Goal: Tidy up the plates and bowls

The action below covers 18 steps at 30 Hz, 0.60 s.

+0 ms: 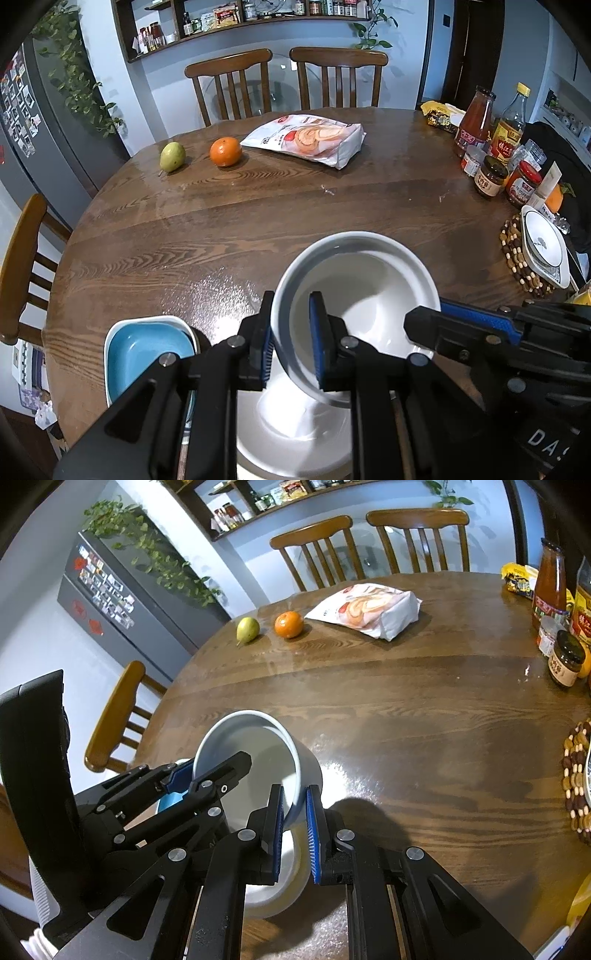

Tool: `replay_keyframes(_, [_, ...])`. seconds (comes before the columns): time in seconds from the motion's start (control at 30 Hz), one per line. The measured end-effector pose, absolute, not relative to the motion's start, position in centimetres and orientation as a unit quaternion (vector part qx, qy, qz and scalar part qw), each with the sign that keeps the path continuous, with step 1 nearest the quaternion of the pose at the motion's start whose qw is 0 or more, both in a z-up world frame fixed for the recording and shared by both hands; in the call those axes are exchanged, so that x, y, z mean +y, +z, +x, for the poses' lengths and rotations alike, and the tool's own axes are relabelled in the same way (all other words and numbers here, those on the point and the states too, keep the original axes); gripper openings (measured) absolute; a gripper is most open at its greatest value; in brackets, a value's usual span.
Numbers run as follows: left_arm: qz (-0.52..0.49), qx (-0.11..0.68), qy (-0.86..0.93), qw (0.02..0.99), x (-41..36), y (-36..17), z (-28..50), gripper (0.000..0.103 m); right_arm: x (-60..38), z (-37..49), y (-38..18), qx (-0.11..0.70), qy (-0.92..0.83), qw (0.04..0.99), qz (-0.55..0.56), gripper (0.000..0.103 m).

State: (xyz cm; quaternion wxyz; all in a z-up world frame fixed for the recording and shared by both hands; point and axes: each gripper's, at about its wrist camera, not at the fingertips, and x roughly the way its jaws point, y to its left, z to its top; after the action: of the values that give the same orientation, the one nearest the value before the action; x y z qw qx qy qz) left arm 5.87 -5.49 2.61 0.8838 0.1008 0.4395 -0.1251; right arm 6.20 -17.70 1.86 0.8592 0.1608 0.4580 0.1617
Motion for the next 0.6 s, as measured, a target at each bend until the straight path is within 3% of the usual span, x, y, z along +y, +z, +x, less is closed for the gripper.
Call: replay_keyframes(0.6, [0.089,0.451,-0.097,0.883,-3.8,1.9,4.2,0.015,-16.0,4.9,1.2,0.469,0.188,0.850,0.147,0.013])
